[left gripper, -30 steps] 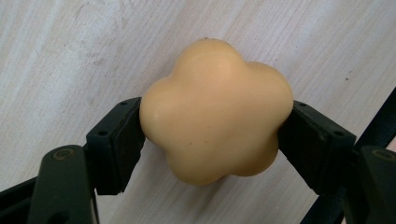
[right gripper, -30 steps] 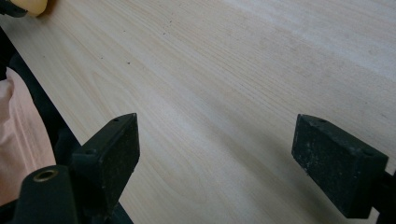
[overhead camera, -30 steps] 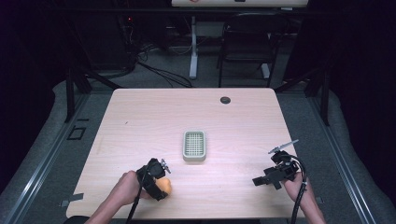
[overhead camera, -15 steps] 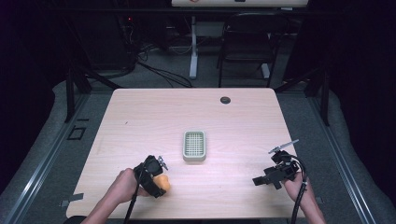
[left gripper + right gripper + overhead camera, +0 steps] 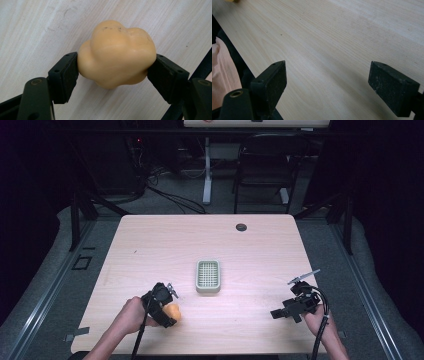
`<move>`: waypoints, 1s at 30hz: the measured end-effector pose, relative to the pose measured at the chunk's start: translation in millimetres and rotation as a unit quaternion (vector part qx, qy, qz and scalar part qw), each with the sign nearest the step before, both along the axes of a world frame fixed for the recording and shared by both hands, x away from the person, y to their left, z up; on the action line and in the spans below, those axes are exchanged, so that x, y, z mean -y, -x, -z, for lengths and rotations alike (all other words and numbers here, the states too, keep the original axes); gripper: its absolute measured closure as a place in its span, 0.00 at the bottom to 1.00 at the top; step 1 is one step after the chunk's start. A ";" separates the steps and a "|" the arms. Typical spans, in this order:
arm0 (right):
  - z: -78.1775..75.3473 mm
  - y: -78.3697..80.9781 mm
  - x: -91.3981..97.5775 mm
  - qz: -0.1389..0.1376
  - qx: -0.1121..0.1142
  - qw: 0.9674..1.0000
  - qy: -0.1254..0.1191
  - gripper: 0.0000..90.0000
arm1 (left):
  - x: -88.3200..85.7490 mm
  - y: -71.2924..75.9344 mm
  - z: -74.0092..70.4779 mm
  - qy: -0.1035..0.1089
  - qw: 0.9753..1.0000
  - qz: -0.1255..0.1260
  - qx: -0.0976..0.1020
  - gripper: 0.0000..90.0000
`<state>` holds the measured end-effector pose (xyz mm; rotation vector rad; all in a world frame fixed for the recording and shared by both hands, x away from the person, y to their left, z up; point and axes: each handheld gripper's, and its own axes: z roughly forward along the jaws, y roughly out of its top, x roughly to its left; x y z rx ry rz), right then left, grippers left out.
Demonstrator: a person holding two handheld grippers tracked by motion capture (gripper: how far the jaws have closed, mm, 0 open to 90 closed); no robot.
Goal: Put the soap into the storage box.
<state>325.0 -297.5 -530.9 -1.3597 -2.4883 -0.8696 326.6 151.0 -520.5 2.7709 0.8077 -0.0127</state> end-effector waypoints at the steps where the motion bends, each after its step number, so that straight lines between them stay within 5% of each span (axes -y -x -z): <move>1: -0.2 -0.3 0.2 -0.003 -0.001 1.000 0.001 0.17 | -0.2 -0.3 -0.6 -0.001 1.000 0.000 0.002 0.30; 4: 1.3 1.7 -1.6 0.017 0.003 1.000 -0.009 0.17 | -1.7 -1.7 -2.1 0.001 1.000 -0.001 0.003 0.30; 30: 0.4 1.0 0.0 0.007 0.002 1.000 -0.007 0.17 | 2.1 -17.4 -16.9 -0.002 1.000 0.007 0.007 0.30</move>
